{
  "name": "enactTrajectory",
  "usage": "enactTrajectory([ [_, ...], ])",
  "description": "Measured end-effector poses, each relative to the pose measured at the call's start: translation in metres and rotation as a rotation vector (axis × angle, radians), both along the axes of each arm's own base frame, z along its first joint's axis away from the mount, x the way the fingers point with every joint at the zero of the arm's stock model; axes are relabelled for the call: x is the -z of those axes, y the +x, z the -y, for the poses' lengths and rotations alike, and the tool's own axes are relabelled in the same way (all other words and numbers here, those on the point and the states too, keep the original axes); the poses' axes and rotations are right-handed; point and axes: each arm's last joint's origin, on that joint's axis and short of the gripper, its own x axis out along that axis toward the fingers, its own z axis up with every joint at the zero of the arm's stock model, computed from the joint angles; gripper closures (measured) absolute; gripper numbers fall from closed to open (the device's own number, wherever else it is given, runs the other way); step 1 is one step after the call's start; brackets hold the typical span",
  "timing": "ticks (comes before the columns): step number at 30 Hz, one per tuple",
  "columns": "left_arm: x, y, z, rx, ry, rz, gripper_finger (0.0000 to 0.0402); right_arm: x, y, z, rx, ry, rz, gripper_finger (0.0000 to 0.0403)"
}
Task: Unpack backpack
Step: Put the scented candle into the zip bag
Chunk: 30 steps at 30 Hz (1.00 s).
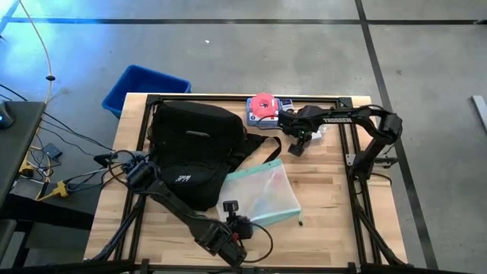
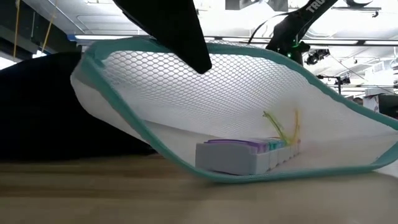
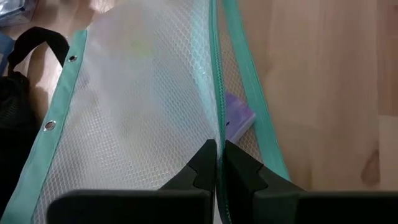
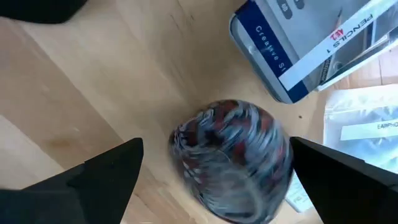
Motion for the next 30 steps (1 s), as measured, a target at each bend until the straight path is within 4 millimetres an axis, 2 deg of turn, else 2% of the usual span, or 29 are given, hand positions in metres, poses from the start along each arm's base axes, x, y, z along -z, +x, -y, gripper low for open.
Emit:
enactTrajectory([
  [4,0.000,-0.002,0.002,-0.009,-0.008,0.009,0.0402,0.000,-0.001,0.000,0.018,0.004,-0.010,0.0048],
  [10,0.000,-0.004,0.006,-0.019,-0.023,0.019,0.0402,0.001,0.000,-0.001,0.063,0.018,0.008,0.0124],
  [13,0.000,-0.006,0.009,-0.026,-0.032,0.028,0.0402,0.001,0.002,-0.002,0.079,0.008,0.014,0.0140],
  [16,0.000,-0.009,0.012,-0.031,-0.038,0.038,0.0402,0.001,0.006,-0.003,0.082,-0.010,0.040,0.0137],
  [25,-0.001,-0.017,0.023,-0.042,-0.040,0.076,0.0402,0.005,0.015,-0.010,0.063,0.011,0.103,0.0087],
  [30,-0.001,-0.017,0.023,-0.046,-0.038,0.081,0.0402,0.004,0.020,-0.007,0.047,-0.010,0.164,0.0086],
])
